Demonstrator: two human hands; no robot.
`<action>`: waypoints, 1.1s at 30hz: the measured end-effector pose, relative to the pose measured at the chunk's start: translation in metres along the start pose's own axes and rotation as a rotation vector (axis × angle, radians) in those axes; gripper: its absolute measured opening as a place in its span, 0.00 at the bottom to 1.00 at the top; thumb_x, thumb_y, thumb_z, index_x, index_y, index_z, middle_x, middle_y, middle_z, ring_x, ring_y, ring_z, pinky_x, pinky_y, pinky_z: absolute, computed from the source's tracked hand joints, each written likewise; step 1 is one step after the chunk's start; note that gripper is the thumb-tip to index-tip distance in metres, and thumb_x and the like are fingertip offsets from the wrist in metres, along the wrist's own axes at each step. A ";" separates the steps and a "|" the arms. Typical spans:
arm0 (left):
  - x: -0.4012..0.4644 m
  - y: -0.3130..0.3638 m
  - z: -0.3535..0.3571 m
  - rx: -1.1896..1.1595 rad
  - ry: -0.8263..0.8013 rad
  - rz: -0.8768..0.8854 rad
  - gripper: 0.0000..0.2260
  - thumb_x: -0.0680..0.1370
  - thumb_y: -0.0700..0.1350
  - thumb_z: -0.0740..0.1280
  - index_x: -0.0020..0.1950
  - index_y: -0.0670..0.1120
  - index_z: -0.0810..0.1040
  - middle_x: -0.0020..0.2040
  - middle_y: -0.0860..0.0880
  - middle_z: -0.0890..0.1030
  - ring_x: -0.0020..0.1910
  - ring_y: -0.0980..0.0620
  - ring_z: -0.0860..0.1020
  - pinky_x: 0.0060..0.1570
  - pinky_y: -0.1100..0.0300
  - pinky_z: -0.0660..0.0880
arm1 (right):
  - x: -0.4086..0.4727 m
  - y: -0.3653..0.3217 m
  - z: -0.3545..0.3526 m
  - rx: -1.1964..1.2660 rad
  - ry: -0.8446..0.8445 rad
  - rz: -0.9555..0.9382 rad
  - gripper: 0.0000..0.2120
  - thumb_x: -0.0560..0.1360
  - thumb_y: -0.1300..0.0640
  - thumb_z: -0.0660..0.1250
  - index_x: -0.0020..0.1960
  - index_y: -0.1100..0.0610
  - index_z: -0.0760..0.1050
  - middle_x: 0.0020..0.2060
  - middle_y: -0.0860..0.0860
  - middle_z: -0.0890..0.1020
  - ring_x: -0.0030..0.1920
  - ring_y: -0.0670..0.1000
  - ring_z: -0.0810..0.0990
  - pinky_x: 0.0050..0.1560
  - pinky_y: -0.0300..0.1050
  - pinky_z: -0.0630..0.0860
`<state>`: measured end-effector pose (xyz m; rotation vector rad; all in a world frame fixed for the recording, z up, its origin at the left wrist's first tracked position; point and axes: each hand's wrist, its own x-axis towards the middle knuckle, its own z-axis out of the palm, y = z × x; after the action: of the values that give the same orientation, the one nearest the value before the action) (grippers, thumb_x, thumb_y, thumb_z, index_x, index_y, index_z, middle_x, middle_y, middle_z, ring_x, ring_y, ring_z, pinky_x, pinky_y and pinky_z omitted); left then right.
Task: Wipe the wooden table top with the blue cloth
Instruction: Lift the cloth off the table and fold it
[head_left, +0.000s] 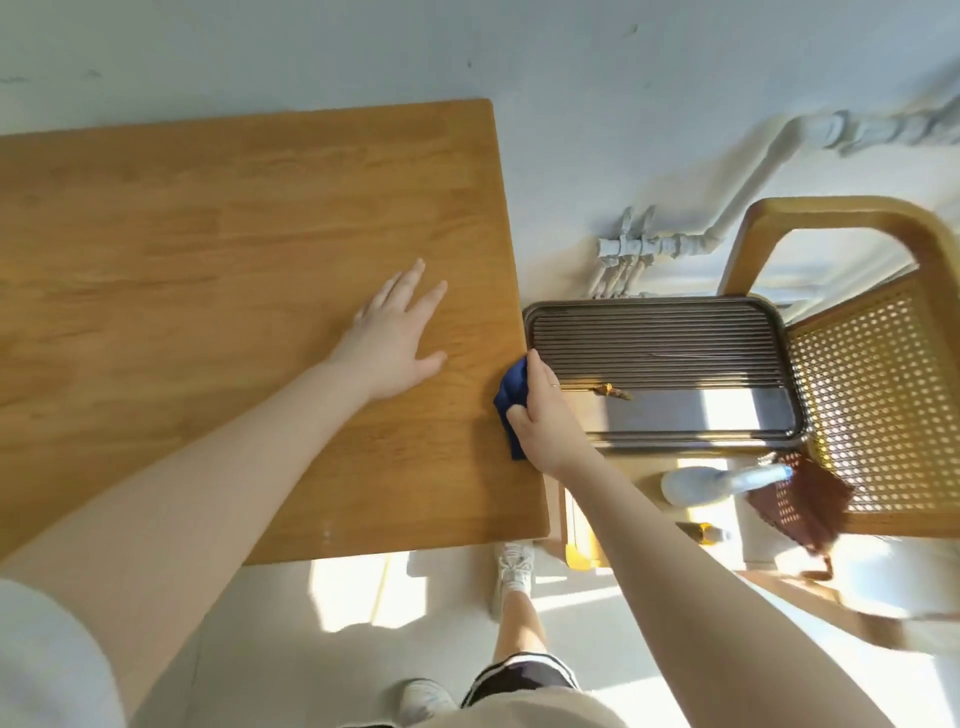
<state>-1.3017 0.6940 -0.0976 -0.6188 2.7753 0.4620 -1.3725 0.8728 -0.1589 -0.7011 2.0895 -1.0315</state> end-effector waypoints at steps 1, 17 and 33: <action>-0.016 0.000 0.003 -0.087 -0.009 0.023 0.30 0.79 0.52 0.62 0.77 0.52 0.51 0.78 0.51 0.43 0.76 0.49 0.45 0.73 0.49 0.49 | -0.010 -0.004 0.002 -0.049 0.050 0.009 0.31 0.76 0.66 0.56 0.75 0.59 0.48 0.73 0.54 0.57 0.71 0.56 0.57 0.66 0.42 0.55; -0.192 -0.085 -0.056 -1.148 0.361 -0.162 0.08 0.78 0.39 0.64 0.51 0.51 0.76 0.49 0.51 0.80 0.49 0.53 0.77 0.51 0.60 0.73 | -0.046 -0.198 0.101 0.000 -0.379 -0.537 0.29 0.76 0.60 0.65 0.72 0.49 0.58 0.65 0.43 0.68 0.63 0.43 0.69 0.63 0.39 0.68; -0.384 -0.366 -0.067 -0.772 0.740 -0.725 0.15 0.77 0.46 0.67 0.35 0.36 0.73 0.32 0.44 0.70 0.30 0.60 0.70 0.35 0.65 0.65 | 0.005 -0.400 0.397 -0.200 -0.773 -0.658 0.10 0.78 0.63 0.57 0.39 0.52 0.66 0.34 0.48 0.71 0.37 0.48 0.69 0.39 0.42 0.65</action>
<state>-0.8136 0.4958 -0.0060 -2.2351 2.5522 1.3291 -1.0051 0.4741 -0.0051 -1.6530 1.2986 -0.6875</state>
